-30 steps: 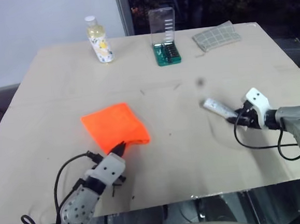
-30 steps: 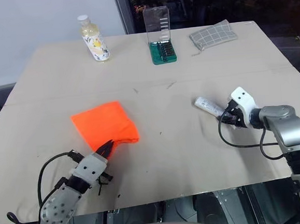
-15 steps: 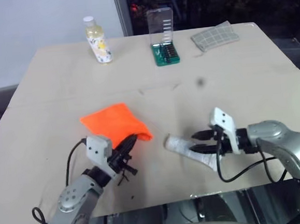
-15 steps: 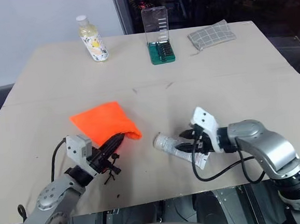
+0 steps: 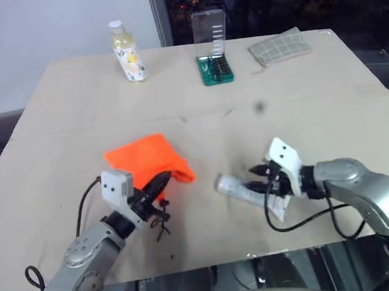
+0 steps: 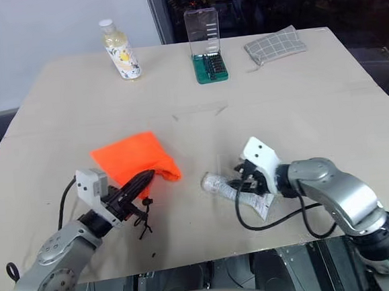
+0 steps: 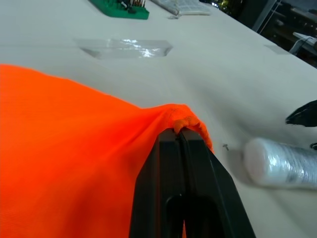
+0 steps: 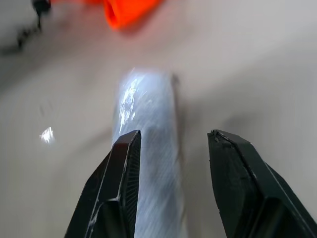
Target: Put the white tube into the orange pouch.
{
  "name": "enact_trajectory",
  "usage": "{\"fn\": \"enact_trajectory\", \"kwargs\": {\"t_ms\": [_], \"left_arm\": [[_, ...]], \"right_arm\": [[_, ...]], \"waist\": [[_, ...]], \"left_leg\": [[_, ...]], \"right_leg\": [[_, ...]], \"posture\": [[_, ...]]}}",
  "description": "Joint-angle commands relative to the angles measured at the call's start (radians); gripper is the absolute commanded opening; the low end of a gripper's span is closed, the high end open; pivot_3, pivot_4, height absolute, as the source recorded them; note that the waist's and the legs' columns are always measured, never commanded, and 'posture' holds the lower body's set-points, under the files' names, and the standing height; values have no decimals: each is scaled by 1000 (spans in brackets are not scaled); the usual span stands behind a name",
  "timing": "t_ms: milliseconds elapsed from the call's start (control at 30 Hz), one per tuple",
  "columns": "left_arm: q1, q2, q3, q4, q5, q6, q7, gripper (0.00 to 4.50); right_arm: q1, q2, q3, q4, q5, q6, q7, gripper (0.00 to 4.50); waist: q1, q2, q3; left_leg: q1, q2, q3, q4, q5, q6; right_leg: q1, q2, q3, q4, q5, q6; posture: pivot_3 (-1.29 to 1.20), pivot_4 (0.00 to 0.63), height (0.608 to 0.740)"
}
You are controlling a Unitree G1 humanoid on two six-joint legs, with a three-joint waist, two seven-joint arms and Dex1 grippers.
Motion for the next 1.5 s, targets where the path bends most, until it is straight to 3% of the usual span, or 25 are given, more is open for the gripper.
{"fn": "enact_trajectory", "kwargs": {"t_ms": [33,100,633,667,1200,1500], "left_arm": [[-6,14,14,-1,-10,0,-25,0],[-9,9,19,5,-18,2,-24,0],[-25,-11,22,18,-22,12,-15,0],[-25,-10,23,18,-23,12,-15,0],[-71,-16,22,32,-78,58,-9,0],[-81,-14,20,30,-85,74,0,0]], "right_arm": [[22,-59,-52,-76,33,-3,30,3217],[42,-67,-57,-87,41,11,13,4164],[158,-87,72,-57,-36,15,-72,4164],[159,-84,74,-55,-41,8,-75,3932],[147,-68,67,-49,-103,-48,-102,3932],[200,-123,127,-37,-210,-201,-73,3932]], "waist": [[0,0,0],[-3,0,0],[0,-3,-2],[0,-4,-2],[0,-7,-4],[1,-7,-4]], "left_leg": [[0,0,0,0,0,0],[0,0,0,0,0,0],[1,0,1,0,0,0],[1,0,1,0,0,0],[2,1,0,1,0,-1],[2,1,0,1,0,-1]], "right_leg": [[0,0,0,0,0,0],[0,0,0,0,0,0],[1,0,1,0,0,0],[1,0,1,0,0,0],[2,0,1,0,0,0],[2,0,1,0,0,0]], "posture": [[0,150,740],[0,150,740],[0,150,740],[0,150,740],[0,150,740],[0,150,740]]}}
